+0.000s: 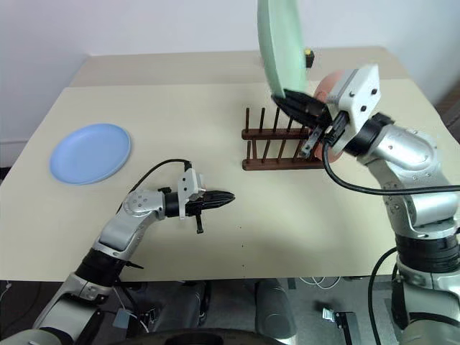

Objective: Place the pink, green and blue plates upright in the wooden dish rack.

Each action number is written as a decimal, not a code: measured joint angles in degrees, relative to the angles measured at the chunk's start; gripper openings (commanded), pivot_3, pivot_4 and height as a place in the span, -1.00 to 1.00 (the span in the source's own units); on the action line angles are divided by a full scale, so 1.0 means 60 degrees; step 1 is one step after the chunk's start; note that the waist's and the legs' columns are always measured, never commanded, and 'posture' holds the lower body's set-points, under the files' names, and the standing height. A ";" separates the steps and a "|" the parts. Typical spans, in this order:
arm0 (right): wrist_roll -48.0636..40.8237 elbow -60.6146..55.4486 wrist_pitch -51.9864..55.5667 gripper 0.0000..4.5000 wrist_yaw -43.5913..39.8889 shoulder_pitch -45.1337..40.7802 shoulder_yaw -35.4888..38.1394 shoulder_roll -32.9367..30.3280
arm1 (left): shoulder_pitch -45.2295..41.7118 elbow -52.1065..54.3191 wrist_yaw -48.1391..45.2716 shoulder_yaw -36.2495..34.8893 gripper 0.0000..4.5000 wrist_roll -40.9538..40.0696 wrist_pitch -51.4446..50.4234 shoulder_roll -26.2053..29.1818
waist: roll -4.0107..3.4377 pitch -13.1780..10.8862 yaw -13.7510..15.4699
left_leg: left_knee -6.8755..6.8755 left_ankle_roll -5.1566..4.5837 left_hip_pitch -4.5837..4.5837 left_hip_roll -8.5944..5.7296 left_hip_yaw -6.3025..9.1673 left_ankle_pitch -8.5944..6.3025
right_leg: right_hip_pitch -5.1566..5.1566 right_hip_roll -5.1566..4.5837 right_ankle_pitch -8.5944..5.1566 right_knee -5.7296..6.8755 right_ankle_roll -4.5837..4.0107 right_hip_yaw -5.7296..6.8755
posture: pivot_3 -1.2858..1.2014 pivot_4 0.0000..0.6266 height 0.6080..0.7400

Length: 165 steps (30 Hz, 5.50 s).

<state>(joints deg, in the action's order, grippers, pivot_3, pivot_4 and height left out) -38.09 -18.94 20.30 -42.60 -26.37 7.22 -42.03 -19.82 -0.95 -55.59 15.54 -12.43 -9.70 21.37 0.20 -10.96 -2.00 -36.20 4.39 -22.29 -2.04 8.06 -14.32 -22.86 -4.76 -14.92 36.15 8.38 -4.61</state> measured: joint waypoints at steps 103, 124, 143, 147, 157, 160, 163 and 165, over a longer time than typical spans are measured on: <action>0.1367 -0.0631 0.0202 0.93 -0.1804 -0.0560 0.0877 -0.1751 | -0.0287 0.0326 0.1581 -0.2382 0.32 -0.0882 -0.0818 0.0331 | 0.0009 0.0000 -0.0041 | 0.0006 0.0000 -0.0007 0.0003 -0.0003 0.0000 | -0.0013 0.0001 -0.0001 -0.0004 0.0002 0.0005 | 0.03 -0.52 1.00; 0.4468 -0.1191 -0.1384 0.93 -0.1660 -0.0131 -0.3022 0.0005 | -0.2747 -0.4595 0.7341 -0.5765 0.99 0.0906 -0.3834 0.3768 | 0.0083 -0.0023 -0.0049 | 0.0011 0.0004 -0.0025 0.0000 0.0005 0.0002 | -0.0049 0.0000 0.0002 0.0016 0.0000 0.0013 | 0.03 -0.52 1.00; 0.4709 -0.1202 -0.1361 0.93 -0.1492 0.0263 -0.2971 0.0139 | -0.3485 -0.6822 0.7506 -0.6322 -0.99 0.0090 -0.4301 0.3453 | 0.0126 -0.0016 -0.0035 | 0.0008 0.0010 -0.0020 0.0001 0.0008 0.0005 | -0.0049 -0.0002 0.0005 0.0030 -0.0004 0.0015 | 0.03 -0.52 1.00; 0.4716 -0.1199 -0.1366 0.93 -0.1469 0.0263 -0.2916 0.0136 | -0.3313 -0.6435 0.7597 -0.6705 -0.99 -0.0248 -0.4230 0.3012 | 0.0126 -0.0015 0.0008 | 0.0004 0.0014 -0.0020 0.0001 0.0009 0.0008 | -0.0047 -0.0003 0.0007 0.0031 -0.0006 0.0016 | 0.03 -0.52 1.00; 0.5020 -0.0923 -0.1710 0.93 -0.1215 -0.0173 -0.2878 0.0191 | -0.3050 -0.2400 0.7370 -0.7213 -0.99 -0.1904 -0.3513 0.0793 | 0.0133 -0.0018 0.0186 | -0.0001 0.0020 -0.0025 0.0000 0.0005 0.0011 | -0.0051 -0.0007 0.0013 0.0028 -0.0011 0.0015 | 0.03 -0.52 1.00; 0.5478 -0.0686 -0.2212 0.93 -0.1002 -0.0415 -0.2878 0.0203 | -0.3264 -0.1467 0.7499 -0.6800 -0.99 -0.2056 -0.3497 0.0102 | 0.0136 -0.0019 0.0206 | -0.0003 0.0020 -0.0025 0.0000 0.0004 0.0011 | -0.0048 -0.0007 0.0013 0.0027 -0.0011 0.0015 | 0.03 -0.52 1.00; 0.6293 -0.0236 -0.2814 0.93 -0.0555 -0.0832 -0.2903 0.0282 | -0.3619 -0.0717 0.7693 -0.6275 -0.99 -0.2180 -0.3489 -0.0555 | 0.0138 -0.0021 0.0198 | -0.0003 0.0021 -0.0025 -0.0001 0.0004 0.0011 | -0.0048 -0.0006 0.0014 0.0026 -0.0011 0.0016 | 0.03 -0.52 1.00; 0.6700 0.0030 -0.3055 0.93 -0.0249 -0.1100 -0.2910 0.0456 | -0.3837 -0.0322 0.7866 -0.6023 -0.99 -0.2196 -0.3454 -0.0989 | 0.0138 -0.0021 0.0152 | 0.0004 0.0022 -0.0025 0.0000 0.0003 0.0012 | -0.0055 -0.0004 0.0013 0.0026 -0.0011 0.0014 | 0.03 -0.52 1.00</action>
<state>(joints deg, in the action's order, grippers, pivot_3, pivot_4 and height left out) 2.11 -18.76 1.98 -44.10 -32.96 -10.24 -39.29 -42.84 -2.88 -8.39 -20.60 -25.61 -30.42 15.44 1.03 -11.08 -1.09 -36.18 4.52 -22.44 -2.04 8.08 -14.25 -23.19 -4.78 -14.84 36.30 8.31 -4.52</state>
